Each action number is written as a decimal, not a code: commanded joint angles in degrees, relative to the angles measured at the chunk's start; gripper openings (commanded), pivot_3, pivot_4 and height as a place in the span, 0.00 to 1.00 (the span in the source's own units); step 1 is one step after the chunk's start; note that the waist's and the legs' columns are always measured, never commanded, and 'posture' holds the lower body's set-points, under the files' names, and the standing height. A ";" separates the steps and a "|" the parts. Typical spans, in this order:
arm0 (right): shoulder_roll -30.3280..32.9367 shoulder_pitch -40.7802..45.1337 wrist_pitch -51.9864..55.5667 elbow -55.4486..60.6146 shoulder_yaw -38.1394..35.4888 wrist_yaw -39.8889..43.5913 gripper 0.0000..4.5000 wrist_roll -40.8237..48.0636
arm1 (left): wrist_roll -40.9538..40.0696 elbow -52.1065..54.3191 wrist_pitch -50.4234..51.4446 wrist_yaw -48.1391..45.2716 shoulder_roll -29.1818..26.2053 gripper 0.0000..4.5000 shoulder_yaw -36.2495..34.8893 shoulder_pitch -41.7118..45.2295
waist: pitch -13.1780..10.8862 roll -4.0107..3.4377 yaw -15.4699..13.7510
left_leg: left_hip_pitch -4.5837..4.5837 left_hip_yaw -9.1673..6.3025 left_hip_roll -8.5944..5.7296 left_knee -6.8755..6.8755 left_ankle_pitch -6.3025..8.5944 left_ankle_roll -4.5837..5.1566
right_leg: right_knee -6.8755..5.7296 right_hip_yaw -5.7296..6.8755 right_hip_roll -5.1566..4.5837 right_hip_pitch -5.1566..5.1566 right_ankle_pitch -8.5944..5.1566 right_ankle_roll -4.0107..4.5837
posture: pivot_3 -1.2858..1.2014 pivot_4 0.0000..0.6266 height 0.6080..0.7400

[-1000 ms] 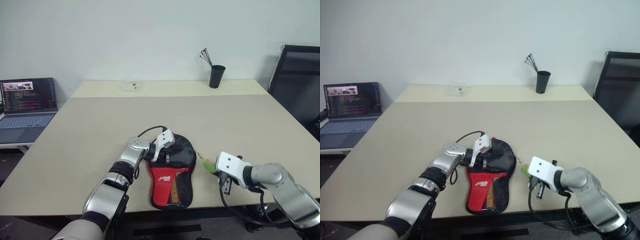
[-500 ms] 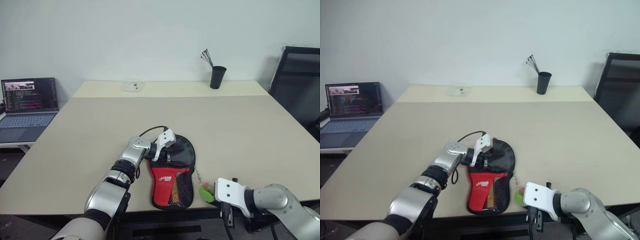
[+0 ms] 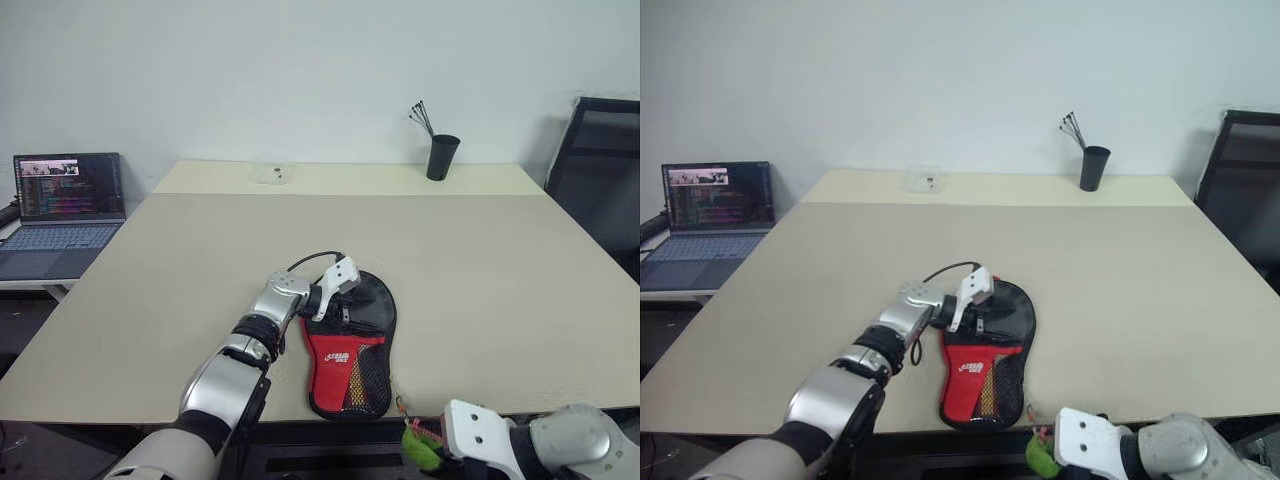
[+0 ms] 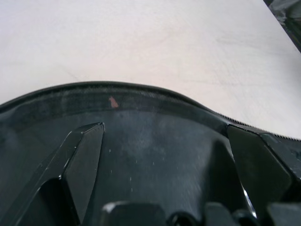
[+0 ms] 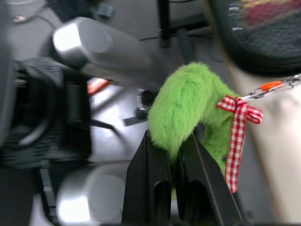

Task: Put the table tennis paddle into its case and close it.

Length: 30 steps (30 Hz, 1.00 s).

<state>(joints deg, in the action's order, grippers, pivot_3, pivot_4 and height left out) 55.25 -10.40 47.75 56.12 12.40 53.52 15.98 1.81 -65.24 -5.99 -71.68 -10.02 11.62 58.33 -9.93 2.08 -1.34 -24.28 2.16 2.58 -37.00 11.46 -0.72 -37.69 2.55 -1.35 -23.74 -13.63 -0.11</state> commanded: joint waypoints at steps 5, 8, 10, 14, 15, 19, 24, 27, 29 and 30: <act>0.98 -1.75 -2.56 3.88 4.23 -2.25 0.01 7.49 | 2.16 -2.75 -0.42 1.23 1.30 1.00 0.33 1.14 | 0.00 0.01 0.00 | 0.15 -0.19 0.01 0.01 0.01 -0.01 | 0.08 0.15 -0.02 0.22 -0.18 0.29 | 0.52 0.24 1.00; 0.93 -0.68 -2.75 3.88 5.88 -4.20 0.01 8.73 | 2.40 -3.07 -0.68 1.42 1.39 1.00 0.20 1.44 | -0.01 0.01 0.04 | 0.17 -0.22 0.01 0.02 0.01 -0.02 | 0.12 0.19 -0.02 0.26 -0.18 0.30 | 0.52 0.24 1.00; 0.76 0.54 -1.96 3.88 6.91 -5.71 0.01 8.38 | 2.50 -3.11 -0.81 1.28 1.35 1.00 0.15 1.47 | -0.01 0.01 0.05 | 0.19 -0.24 0.01 0.02 0.02 -0.03 | 0.13 0.20 -0.02 0.28 -0.18 0.30 | 0.52 0.24 1.00; 1.36 2.31 0.44 3.88 6.75 -7.50 0.01 9.55 | 2.76 -3.04 -1.07 1.13 1.29 1.00 -0.04 1.29 | -0.01 0.01 0.05 | 0.20 -0.28 0.03 0.03 0.03 -0.04 | 0.18 0.24 -0.02 0.31 -0.18 0.30 | 0.52 0.24 1.00; 1.62 2.84 1.13 3.88 5.85 -7.75 0.06 10.15 | 2.81 -3.02 -1.13 1.14 1.27 1.00 -0.13 1.22 | -0.01 0.01 0.05 | 0.20 -0.29 0.04 0.04 0.03 -0.04 | 0.19 0.24 -0.02 0.32 -0.18 0.30 | 0.52 0.24 1.00; 2.32 4.12 2.54 3.88 2.48 -7.63 0.30 13.12 | 2.82 -2.89 -1.42 1.23 1.15 1.00 -0.44 0.75 | -0.01 0.01 0.05 | 0.20 -0.31 0.05 0.04 0.03 -0.05 | 0.21 0.24 -0.02 0.34 -0.18 0.30 | 0.52 0.24 1.00; 0.67 6.27 5.14 2.92 -5.42 -7.49 0.68 20.31 | 2.45 -2.34 -1.58 1.53 1.04 1.00 -0.88 -0.32 | -0.01 0.01 0.08 | 0.20 -0.32 0.06 0.05 0.03 -0.05 | 0.25 0.25 -0.01 0.37 -0.18 0.30 | 0.52 0.24 1.00; -0.81 8.96 7.23 1.81 -9.50 -8.45 0.92 25.31 | 2.34 -1.93 -1.62 1.63 0.82 1.00 -1.10 -1.00 | -0.01 0.01 0.08 | 0.22 -0.34 0.06 0.06 0.04 -0.05 | 0.29 0.25 0.00 0.40 -0.18 0.29 | 0.52 0.24 1.00; -1.17 11.89 7.81 -0.13 -11.34 -9.30 0.99 26.39 | 2.09 -1.25 -1.65 1.51 0.37 1.00 -1.39 -1.83 | -0.01 0.01 0.10 | 0.24 -0.35 0.08 0.07 0.04 -0.05 | 0.31 0.26 0.00 0.43 -0.18 0.29 | 0.52 0.24 1.00; -1.31 13.43 8.00 -1.27 -11.87 -9.86 0.99 26.56 | 1.88 -0.76 -1.60 1.39 0.07 1.00 -1.60 -2.31 | -0.01 0.01 0.13 | 0.25 -0.35 0.09 0.07 0.04 -0.06 | 0.33 0.25 0.00 0.45 -0.17 0.29 | 0.52 0.24 1.00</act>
<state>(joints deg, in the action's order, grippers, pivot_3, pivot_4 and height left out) 54.29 1.40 55.32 55.59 2.87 44.52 41.14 3.36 -65.77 -8.10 -70.43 -9.28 9.72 57.50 -9.94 2.09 -1.21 -24.01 1.82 2.69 -36.92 11.50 -0.78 -37.35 2.79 -1.35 -23.28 -13.80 0.18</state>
